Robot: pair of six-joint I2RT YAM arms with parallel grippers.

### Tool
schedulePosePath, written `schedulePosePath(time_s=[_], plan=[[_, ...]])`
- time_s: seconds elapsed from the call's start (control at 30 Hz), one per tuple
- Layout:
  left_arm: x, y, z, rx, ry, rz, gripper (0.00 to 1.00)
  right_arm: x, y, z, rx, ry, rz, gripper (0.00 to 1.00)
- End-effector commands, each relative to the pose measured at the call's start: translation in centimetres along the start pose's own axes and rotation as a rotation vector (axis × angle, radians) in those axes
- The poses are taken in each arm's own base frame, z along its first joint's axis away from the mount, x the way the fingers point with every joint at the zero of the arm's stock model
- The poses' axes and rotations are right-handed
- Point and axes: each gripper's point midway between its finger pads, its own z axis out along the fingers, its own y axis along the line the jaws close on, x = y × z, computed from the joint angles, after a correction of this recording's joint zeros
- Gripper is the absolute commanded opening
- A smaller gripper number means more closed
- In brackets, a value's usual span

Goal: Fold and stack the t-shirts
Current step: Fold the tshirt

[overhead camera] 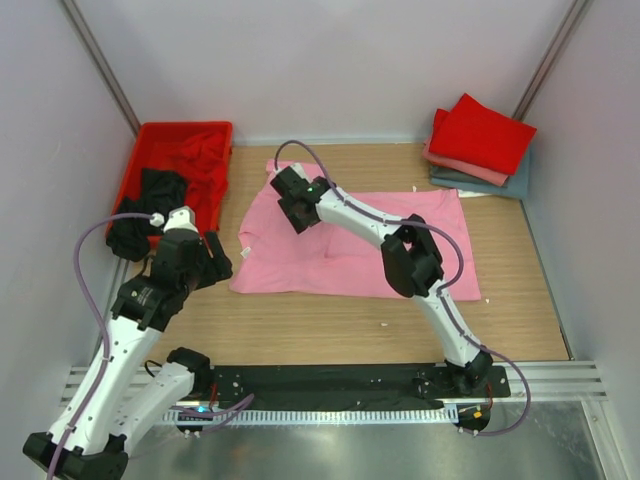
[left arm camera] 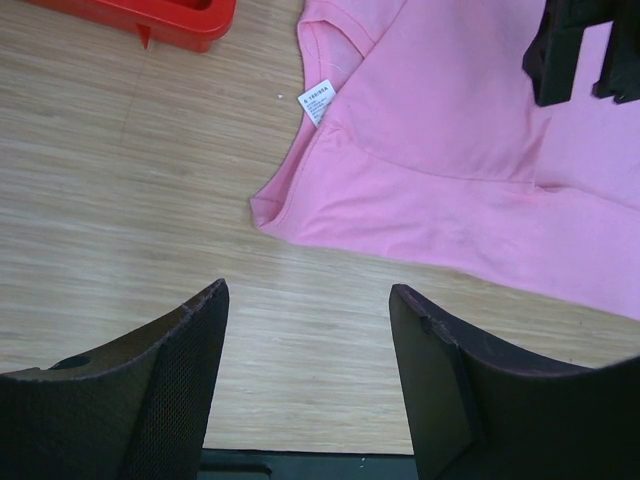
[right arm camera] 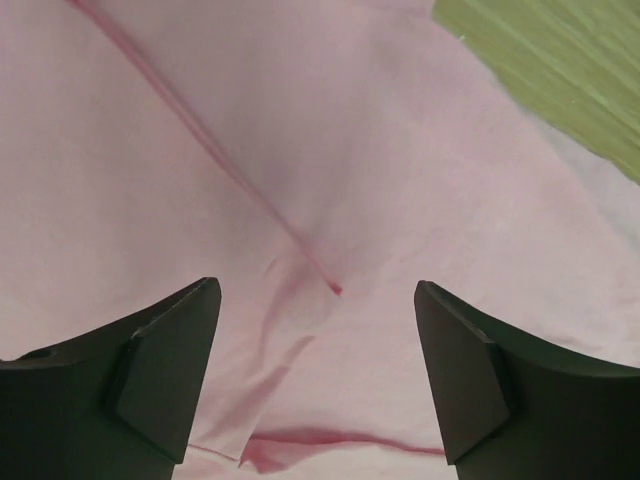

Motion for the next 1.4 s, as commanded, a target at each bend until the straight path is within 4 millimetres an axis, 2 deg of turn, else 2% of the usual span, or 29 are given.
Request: schedulePosePath(time_s=[0.0, 0.13, 0.17, 0.23, 0.27, 0.3, 0.43, 0.47, 0.5, 0.53, 0.57, 0.6, 0.63, 0.67, 0.7, 0.73, 0.77, 0.8, 0.83, 0.87, 0.9, 0.93, 0.97, 1.03, 1.07, 1.1, 1.13, 1.17, 1.37], plan=[[-0.4, 0.0, 0.3, -0.002, -0.012, 0.013, 0.66, -5.1, -3.8, -2.0, 0.042, -0.130, 0.082, 0.87], [-0.1, 0.1, 0.7, -0.016, 0.009, 0.018, 0.66, -6.0, -7.8, -3.7, 0.085, -0.155, 0.164, 0.88], [0.1, 0.1, 0.9, -0.017, 0.016, 0.020, 0.66, -6.8, -9.3, -5.9, 0.086, -0.194, 0.212, 0.88], [0.2, -0.1, 1.4, -0.023, 0.025, 0.006, 0.67, -5.0, -10.4, -6.2, 0.094, -0.183, 0.243, 0.88], [0.5, -0.3, 2.0, -0.027, 0.045, 0.007, 0.67, -5.4, -11.5, -8.5, 0.077, -0.228, 0.286, 0.88], [0.7, -0.7, 2.4, -0.021, 0.067, -0.022, 0.67, -4.7, -12.5, -8.8, 0.079, -0.233, 0.340, 0.88], [-0.9, -5.2, 5.3, 0.114, 0.074, -0.081, 0.66, 2.0, -13.7, -7.9, 0.020, -0.125, 0.482, 0.88], [-1.6, -6.0, 6.9, 0.103, 0.083, -0.079, 0.66, 2.2, -13.6, -9.7, -0.048, -0.148, 0.514, 0.88], [-3.2, -6.6, 7.9, 0.095, 0.039, -0.081, 0.67, 5.0, -12.9, -8.7, -0.062, -0.104, 0.525, 0.88], [-4.1, -7.0, 9.2, 0.075, 0.031, -0.059, 0.67, 5.8, -12.8, -9.4, -0.079, -0.112, 0.539, 0.88], [-7.3, -8.6, 9.3, 0.093, -0.023, -0.057, 0.67, 6.7, -12.5, -9.8, -0.102, -0.114, 0.551, 0.88], [-6.9, -8.8, 12.7, 0.044, 0.032, -0.033, 0.67, 8.1, -12.1, -10.9, -0.145, -0.129, 0.564, 0.88], [-7.8, -9.6, 14.0, 0.045, 0.037, -0.024, 0.66, 8.8, -11.7, -11.4, -0.170, -0.130, 0.590, 0.88], [-11.6, -11.6, 14.3, 0.080, -0.019, -0.043, 0.65, 9.5, -11.5, -12.0, -0.193, -0.136, 0.601, 0.88], [-12.5, -11.8, 16.2, 0.064, -0.005, -0.052, 0.65, 11.1, -10.9, -12.1, -0.213, -0.125, 0.604, 0.88], [-11.5, -11.9, 20.0, 0.031, 0.058, -0.055, 0.64, 11.0, -10.8, -13.8, -0.261, -0.165, 0.639, 0.88], [-14.8, -13.8, 21.0, 0.065, 0.009, -0.077, 0.63, 11.4, -10.6, -14.6, -0.284, -0.175, 0.647, 0.88], [-15.6, -13.9, 22.6, 0.057, 0.020, -0.084, 0.63, 12.8, -10.1, -14.7, -0.303, -0.160, 0.646, 0.88], [-13.2, -13.5, 27.3, 0.017, 0.099, -0.068, 0.63, 12.7, -10.3, -16.4, -0.332, -0.198, 0.660, 0.88], [-17.6, -15.8, 27.5, 0.075, 0.020, -0.054, 0.63, 13.2, -10.2, -17.0, -0.345, -0.200, 0.663, 0.88], [-17.4, -15.4, 28.7, 0.047, 0.060, -0.038, 0.64, 14.5, -10.1, -17.2, -0.345, -0.177, 0.655, 0.88], [-13.6, -14.1, 34.3, -0.009, 0.156, -0.016, 0.64, 14.8, -10.3, -18.0, -0.355, -0.190, 0.648, 0.88], [-18.4, -16.5, 33.6, 0.074, 0.054, -0.037, 0.65, 14.7, -10.9, -19.5, -0.362, -0.239, 0.651, 0.88], [-18.2, -15.7, 36.4, 0.110, 0.070, -0.096, 0.66, 15.6, -11.3, -21.1, -0.379, -0.265, 0.652, 0.89], [-16.6, -15.0, 38.3, 0.117, 0.107, -0.122, 0.66, 15.5, -11.9, -22.8, -0.398, -0.323, 0.664, 0.91], [-18.2, -14.9, 39.4, 0.159, 0.047, -0.181, 0.66, 16.0, -12.0, -23.5, -0.405, -0.325, 0.684, 0.92], [-17.9, -14.2, 40.3, 0.158, 0.038, -0.200, 0.66, 16.0, -12.0, -24.1, -0.420, -0.340, 0.692, 0.94], [-16.3, -13.3, 41.5, 0.145, 0.057, -0.211, 0.67, 16.1, -12.0, -24.9, -0.443, -0.358, 0.699, 0.95], [-15.2, -12.8, 44.5, 0.175, 0.080, -0.218, 0.68, 17.3, -12.4, -26.9, -0.466, -0.371, 0.723, 0.96]])
